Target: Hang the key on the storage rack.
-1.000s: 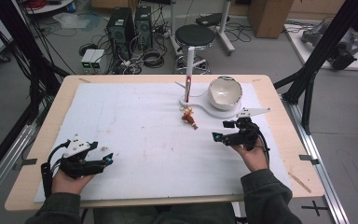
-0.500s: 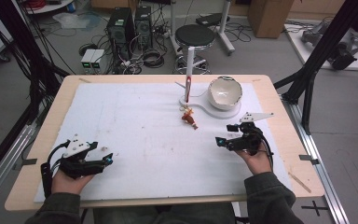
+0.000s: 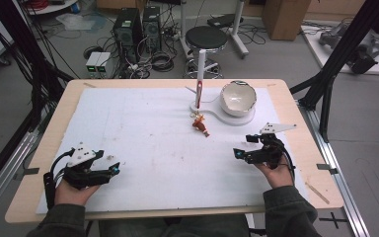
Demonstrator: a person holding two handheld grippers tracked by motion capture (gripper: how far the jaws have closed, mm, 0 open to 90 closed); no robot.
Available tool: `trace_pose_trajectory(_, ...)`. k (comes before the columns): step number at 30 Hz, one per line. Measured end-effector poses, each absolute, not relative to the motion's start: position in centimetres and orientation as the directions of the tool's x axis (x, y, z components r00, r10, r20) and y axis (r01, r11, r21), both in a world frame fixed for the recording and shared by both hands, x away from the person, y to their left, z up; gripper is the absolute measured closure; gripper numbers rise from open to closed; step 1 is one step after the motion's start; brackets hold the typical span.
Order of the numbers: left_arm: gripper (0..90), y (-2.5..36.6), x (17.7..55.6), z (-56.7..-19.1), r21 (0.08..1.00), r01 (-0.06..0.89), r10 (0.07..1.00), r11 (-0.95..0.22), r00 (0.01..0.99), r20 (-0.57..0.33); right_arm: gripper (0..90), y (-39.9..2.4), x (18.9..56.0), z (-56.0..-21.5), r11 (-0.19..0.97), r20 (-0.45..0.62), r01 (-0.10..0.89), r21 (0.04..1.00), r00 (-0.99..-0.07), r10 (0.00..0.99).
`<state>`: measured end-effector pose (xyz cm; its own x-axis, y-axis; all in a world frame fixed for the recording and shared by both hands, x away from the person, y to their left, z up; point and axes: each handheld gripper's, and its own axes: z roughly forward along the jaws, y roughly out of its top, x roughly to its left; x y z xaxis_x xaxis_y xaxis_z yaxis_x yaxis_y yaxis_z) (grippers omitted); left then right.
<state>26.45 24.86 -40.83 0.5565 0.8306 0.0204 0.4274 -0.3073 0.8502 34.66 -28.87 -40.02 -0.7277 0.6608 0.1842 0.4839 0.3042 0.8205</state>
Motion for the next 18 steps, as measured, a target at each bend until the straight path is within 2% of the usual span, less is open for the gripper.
trace_pose_trajectory(18,27.6,25.0,26.5,-40.9,0.850,0.429,0.833,-0.306,0.552,0.021,12.3,-30.1,33.6,-40.4,0.308,0.178,0.485,0.818,-0.723,0.667)
